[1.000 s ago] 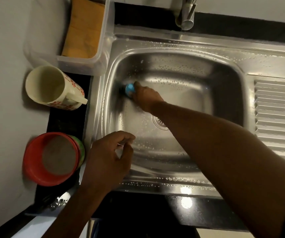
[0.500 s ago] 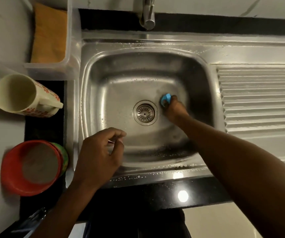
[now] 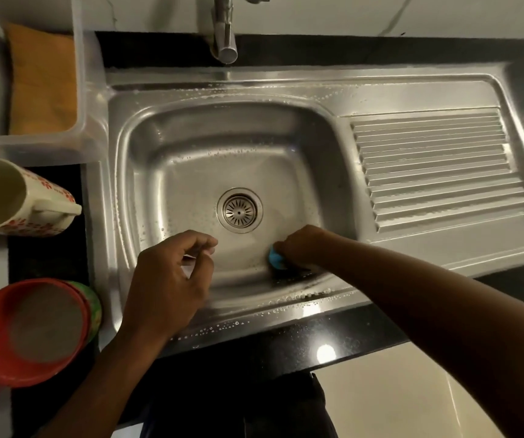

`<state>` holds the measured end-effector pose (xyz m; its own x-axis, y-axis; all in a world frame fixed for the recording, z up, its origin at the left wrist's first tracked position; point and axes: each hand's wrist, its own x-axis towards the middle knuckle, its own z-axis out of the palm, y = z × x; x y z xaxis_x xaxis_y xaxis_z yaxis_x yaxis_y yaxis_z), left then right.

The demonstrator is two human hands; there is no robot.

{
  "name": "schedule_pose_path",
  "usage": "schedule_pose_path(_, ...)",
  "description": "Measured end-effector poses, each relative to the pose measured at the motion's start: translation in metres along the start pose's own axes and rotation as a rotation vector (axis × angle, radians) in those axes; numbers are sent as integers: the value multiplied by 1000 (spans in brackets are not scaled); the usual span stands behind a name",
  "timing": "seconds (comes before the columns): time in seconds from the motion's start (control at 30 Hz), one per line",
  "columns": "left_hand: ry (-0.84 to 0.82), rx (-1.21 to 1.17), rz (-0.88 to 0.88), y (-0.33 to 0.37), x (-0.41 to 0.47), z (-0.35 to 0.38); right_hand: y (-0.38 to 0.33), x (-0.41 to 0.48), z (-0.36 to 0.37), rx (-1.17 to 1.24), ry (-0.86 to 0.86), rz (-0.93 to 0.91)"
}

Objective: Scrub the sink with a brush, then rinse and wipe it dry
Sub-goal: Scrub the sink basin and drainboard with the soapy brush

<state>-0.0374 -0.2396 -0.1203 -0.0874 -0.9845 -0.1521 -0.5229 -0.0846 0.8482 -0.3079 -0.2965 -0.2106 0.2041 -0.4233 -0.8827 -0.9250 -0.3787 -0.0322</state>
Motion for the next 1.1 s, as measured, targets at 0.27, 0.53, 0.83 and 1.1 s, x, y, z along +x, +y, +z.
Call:
schedule_pose_path(0.27, 3, -33, 8, 1, 4, 4, 35, 28, -10, 84, 145, 326)
schedule_pose_path(0.53, -17, -37, 2, 4, 6, 7, 6, 33, 8, 95, -79, 192)
schedule_pose_path(0.83, 6, -18, -17, 2, 3, 6, 29, 46, -29, -70, 45, 375)
schedule_pose_path(1.1, 41, 2, -39, 5, -8, 1, 42, 48, -36, 69, 116, 413)
